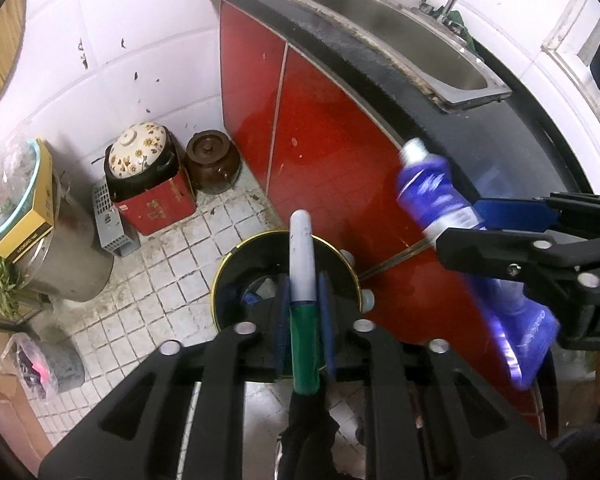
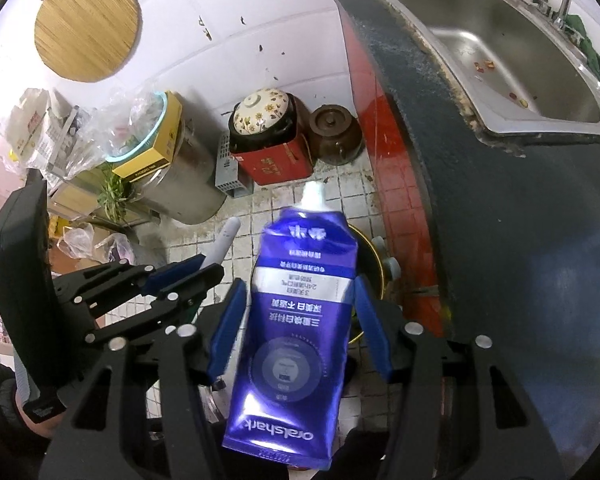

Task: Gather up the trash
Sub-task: 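Carry marker and toothpaste tube to the black bin and open both tools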

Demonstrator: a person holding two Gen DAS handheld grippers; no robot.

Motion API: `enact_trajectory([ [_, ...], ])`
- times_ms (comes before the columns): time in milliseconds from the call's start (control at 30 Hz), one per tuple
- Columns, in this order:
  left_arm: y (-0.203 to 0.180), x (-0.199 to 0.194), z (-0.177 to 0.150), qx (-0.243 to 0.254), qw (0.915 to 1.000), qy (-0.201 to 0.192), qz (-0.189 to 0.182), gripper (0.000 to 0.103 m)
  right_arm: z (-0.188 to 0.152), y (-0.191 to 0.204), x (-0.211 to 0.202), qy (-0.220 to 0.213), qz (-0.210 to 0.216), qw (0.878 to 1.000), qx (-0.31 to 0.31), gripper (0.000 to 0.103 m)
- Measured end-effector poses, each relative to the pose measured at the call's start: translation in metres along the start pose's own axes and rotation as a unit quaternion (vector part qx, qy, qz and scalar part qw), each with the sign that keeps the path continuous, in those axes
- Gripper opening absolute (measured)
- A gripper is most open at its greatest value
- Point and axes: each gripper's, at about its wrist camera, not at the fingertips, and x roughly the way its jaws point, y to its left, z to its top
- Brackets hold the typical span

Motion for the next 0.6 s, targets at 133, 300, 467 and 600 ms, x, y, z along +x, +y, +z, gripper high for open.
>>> enact_trajectory([
  [133,0.010,-0.004,-0.003,-0.018,0.9997,-0.013,0.005,0.063,0.001,-0.001,-0.003,-0.004,-0.001,1.000,0.005,0.070],
  [300,0.013,-0.006,-0.006,-0.020,0.9998,-0.007,0.006,0.068,-0.005,-0.010,-0.012,-0.010,-0.005,1.000,0.023,0.073],
  [467,-0.008,-0.010,-0.003,-0.003,0.9998,-0.014,0.013,0.096,-0.021,-0.031,-0.043,-0.038,-0.025,0.997,0.055,0.088],
  [600,-0.052,-0.012,0.010,0.042,0.9990,-0.011,-0.012,0.096,-0.055,-0.065,-0.092,-0.083,-0.067,0.989,0.102,0.090],
])
